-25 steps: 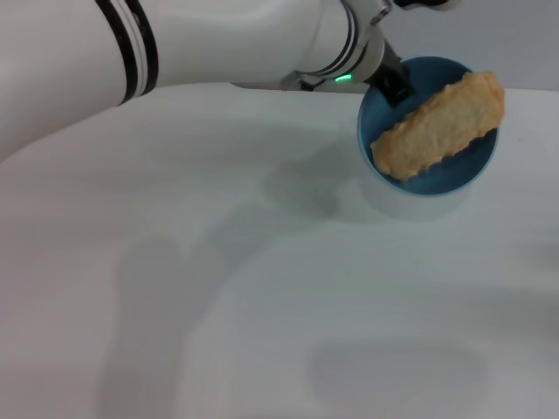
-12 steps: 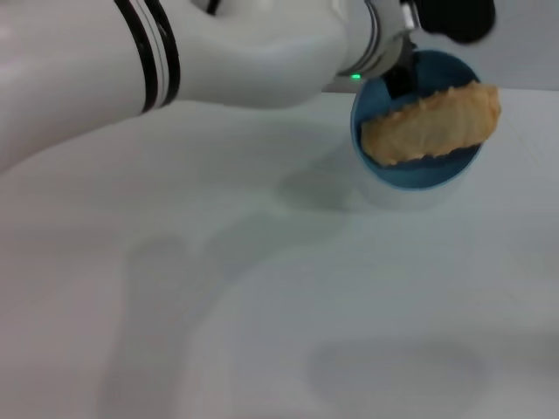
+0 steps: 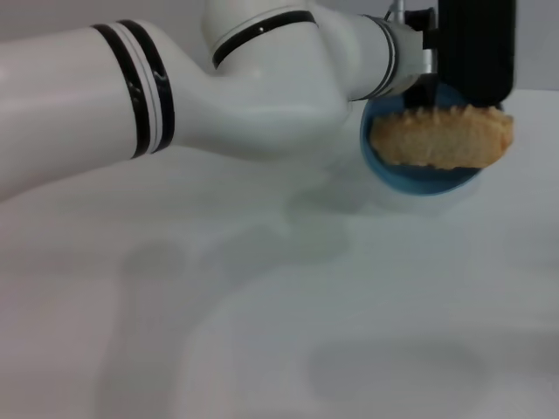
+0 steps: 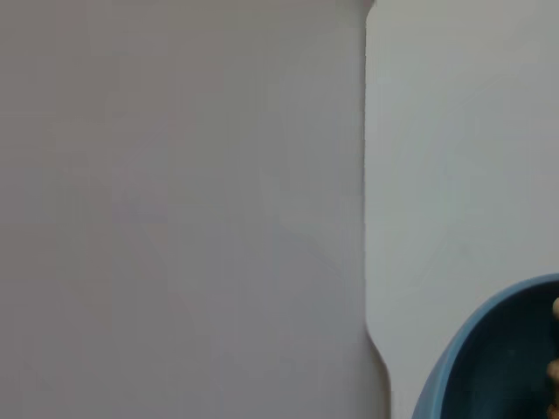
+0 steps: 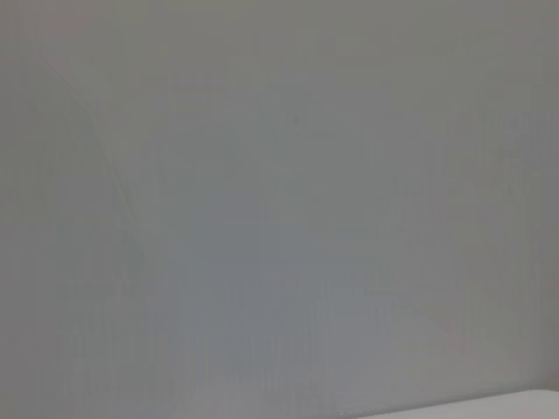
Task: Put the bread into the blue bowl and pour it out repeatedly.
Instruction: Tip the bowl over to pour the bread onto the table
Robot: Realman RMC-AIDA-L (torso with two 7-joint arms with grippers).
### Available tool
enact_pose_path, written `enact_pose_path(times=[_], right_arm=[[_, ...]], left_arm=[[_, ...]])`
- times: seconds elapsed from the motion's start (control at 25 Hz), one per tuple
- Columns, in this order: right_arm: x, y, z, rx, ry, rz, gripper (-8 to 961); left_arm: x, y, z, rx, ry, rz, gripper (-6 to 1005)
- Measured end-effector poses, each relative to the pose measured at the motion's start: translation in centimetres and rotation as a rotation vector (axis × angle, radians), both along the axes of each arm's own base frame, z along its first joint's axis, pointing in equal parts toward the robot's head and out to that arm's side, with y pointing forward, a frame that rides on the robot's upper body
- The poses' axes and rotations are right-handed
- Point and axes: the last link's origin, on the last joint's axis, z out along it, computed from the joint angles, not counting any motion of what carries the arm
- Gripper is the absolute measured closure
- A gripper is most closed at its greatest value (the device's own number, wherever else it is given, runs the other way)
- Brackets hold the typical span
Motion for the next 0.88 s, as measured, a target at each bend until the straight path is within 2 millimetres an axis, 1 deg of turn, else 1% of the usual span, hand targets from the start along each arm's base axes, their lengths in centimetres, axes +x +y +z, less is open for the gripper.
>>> enact_pose_path(times=[0.36, 0.56, 0.76, 0.88], right_arm=[[-0.2, 0.3, 0.1, 0.004, 0.001, 0.007, 255], [-0.2, 0.4, 0.2, 0.012, 0.003, 0.008, 256], [-0.3, 0.7, 0.4, 0.048, 0.032, -0.001, 256], [-0.4, 1.0, 0.3, 0.076, 0.098, -0.012, 256]], left_arm=[[1.4, -0.5, 0.1, -0.011, -0.085, -0.105, 1001], [1.4, -0.7, 0.0, -0.015, -0.119, -0.127, 1000], [0.7, -0.2, 0.5, 0.003, -0.185, -0.062, 1001], [0.1, 0.0, 0.8, 0.01, -0.25, 0.011, 1001]])
